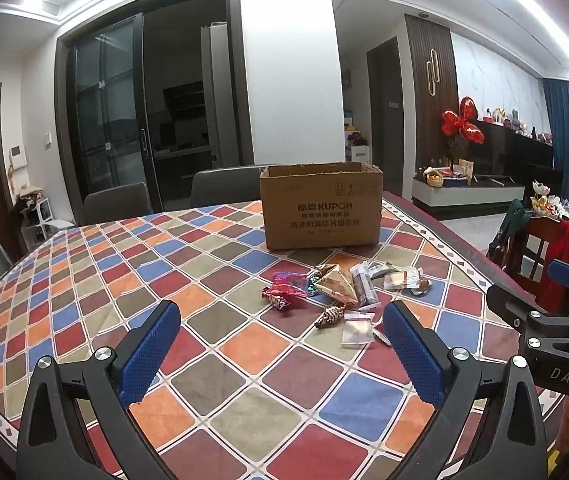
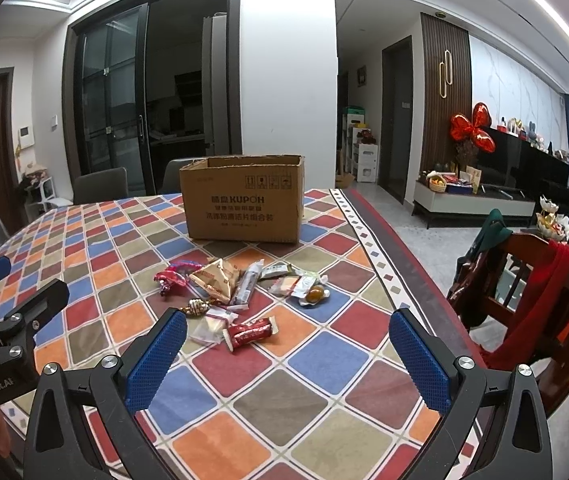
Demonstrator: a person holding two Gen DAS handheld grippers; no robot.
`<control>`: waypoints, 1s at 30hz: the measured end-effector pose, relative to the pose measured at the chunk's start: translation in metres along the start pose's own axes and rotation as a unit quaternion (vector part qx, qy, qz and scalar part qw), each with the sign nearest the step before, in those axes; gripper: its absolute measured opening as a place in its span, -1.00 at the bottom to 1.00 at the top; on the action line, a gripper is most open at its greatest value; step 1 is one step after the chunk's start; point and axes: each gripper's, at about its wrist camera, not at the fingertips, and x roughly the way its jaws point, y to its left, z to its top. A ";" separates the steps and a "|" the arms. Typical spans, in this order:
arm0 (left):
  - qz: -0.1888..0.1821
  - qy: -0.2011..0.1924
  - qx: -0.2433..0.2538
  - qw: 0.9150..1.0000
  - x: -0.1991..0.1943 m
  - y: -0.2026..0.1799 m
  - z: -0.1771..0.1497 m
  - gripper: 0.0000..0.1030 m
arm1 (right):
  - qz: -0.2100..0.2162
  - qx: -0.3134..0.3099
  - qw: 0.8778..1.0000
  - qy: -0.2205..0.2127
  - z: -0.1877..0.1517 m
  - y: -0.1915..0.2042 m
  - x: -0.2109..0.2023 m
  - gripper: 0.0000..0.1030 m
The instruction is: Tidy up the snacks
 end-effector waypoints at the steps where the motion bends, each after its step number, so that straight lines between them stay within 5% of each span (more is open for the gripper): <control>1: 0.000 0.000 0.000 1.000 0.000 0.000 0.000 1.00 | 0.000 0.000 1.000 0.000 0.000 0.000 0.000 0.98; 23: -0.016 0.022 0.020 0.999 0.031 -0.002 -0.003 1.00 | 0.003 0.006 1.000 0.022 0.000 0.000 0.019 0.98; 30: -0.044 0.039 0.055 0.997 0.060 -0.008 0.004 0.82 | 0.010 0.026 0.999 0.036 0.006 -0.003 0.042 0.98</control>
